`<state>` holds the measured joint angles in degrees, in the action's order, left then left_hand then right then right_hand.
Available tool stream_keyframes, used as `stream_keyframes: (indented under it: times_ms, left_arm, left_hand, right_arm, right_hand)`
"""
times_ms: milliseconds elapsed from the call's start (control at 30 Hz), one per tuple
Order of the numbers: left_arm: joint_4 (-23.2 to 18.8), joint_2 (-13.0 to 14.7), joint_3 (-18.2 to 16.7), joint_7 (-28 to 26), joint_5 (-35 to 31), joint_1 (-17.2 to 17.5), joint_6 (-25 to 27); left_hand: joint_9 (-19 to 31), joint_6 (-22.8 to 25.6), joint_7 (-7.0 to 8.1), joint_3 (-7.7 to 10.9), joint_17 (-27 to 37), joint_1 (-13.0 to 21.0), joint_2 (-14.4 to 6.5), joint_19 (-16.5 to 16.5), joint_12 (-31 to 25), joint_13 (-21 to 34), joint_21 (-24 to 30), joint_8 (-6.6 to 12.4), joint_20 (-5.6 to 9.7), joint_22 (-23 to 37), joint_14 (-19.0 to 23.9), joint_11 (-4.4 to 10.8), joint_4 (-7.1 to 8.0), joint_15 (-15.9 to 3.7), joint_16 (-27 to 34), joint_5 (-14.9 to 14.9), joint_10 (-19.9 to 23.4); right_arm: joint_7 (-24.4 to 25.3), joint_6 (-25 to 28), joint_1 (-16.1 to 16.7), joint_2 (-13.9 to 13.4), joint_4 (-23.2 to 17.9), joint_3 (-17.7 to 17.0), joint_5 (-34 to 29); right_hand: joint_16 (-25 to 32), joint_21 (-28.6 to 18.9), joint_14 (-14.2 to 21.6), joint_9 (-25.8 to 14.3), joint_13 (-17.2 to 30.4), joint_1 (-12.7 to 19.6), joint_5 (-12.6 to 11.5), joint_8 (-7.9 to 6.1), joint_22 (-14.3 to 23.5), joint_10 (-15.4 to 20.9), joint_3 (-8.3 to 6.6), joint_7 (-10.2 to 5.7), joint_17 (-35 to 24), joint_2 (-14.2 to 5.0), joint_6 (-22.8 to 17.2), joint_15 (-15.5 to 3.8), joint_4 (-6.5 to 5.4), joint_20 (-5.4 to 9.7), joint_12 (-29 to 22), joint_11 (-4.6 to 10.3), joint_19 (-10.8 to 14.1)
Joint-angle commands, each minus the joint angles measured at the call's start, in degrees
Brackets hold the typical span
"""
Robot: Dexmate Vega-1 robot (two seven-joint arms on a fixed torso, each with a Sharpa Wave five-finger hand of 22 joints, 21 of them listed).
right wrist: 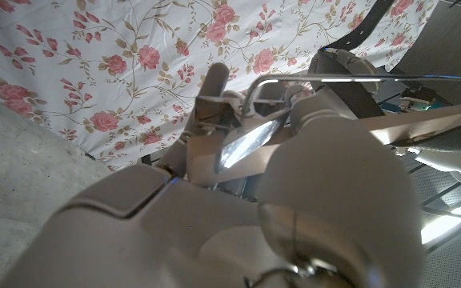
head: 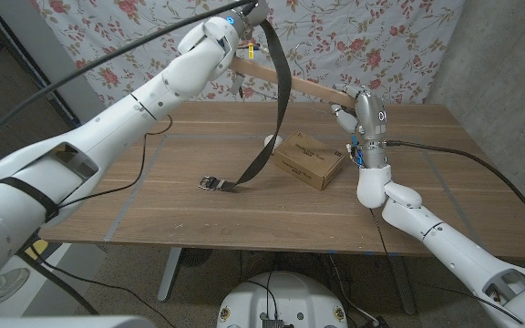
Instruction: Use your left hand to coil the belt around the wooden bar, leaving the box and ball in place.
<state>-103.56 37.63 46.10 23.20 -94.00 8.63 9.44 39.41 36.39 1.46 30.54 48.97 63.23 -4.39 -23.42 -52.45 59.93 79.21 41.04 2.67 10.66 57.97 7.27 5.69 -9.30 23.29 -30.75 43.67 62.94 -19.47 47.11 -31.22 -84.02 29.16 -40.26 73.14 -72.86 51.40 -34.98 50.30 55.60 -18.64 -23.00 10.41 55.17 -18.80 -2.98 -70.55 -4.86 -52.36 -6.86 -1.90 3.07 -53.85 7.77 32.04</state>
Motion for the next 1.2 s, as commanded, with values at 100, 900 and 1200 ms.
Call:
stream_keyframes:
  times_ms: [100, 900, 1200]
  left_arm:
    - [-4.9, 4.2, -4.0, 3.3, -2.9, 2.4, 0.3]
    - [1.7, 5.1, -4.7, -6.2, 6.0, 9.9, 1.6]
    - [0.3, 6.3, -4.4, -7.6, 9.2, 12.4, 2.0]
  left_hand:
    - [4.3, 1.3, 1.17, -0.19, 0.3, 1.2, -0.3, 0.0, 0.0, 0.2, -0.3, 5.68, 1.12, 0.1, 0.6, 3.51, -0.07, -3.09, -0.3, 0.0, 3.2]
    - [4.0, 1.5, 1.21, -0.36, 0.3, 1.4, -0.3, -0.1, 0.0, 0.1, -0.6, 5.87, 1.10, 0.0, 1.1, 3.55, 0.06, -3.12, -1.7, 0.1, 3.2]
    - [4.0, 1.4, 1.09, -0.45, 0.4, 1.5, -0.3, -0.1, 0.1, 0.1, -0.7, 5.99, 1.03, 0.0, 1.3, 3.45, 0.07, -3.11, -2.2, 0.2, 3.1]
  right_arm:
    - [-0.5, 1.0, -4.3, 0.1, 5.1, 4.0, 3.9]
    - [-13.8, -13.7, -3.2, 4.2, 1.7, -1.1, 20.2]
    - [-12.9, -4.1, -2.9, 6.5, -0.3, -2.7, 16.0]
  right_hand:
    - [0.0, 0.1, 0.3, -0.2, 0.3, 2.3, -0.4, -0.01, 0.1, 0.0, -2.09, -0.05, 0.0, -3.06, -0.2, -5.57, -2.47, 8.20, -0.2, -0.13, 0.0]
    - [0.1, 0.3, 0.2, -0.6, 0.1, 2.8, -0.7, 0.08, 0.1, 0.0, -1.95, 0.49, 0.0, -3.21, 0.0, -5.56, -2.56, 8.01, 0.0, -0.42, 0.0]
    - [0.1, 0.3, 0.3, -0.6, 0.2, 2.9, -0.7, 0.13, 0.1, 0.1, -1.88, 0.53, 0.0, -3.26, 0.0, -5.57, -2.60, 8.02, -0.1, -0.30, 0.1]
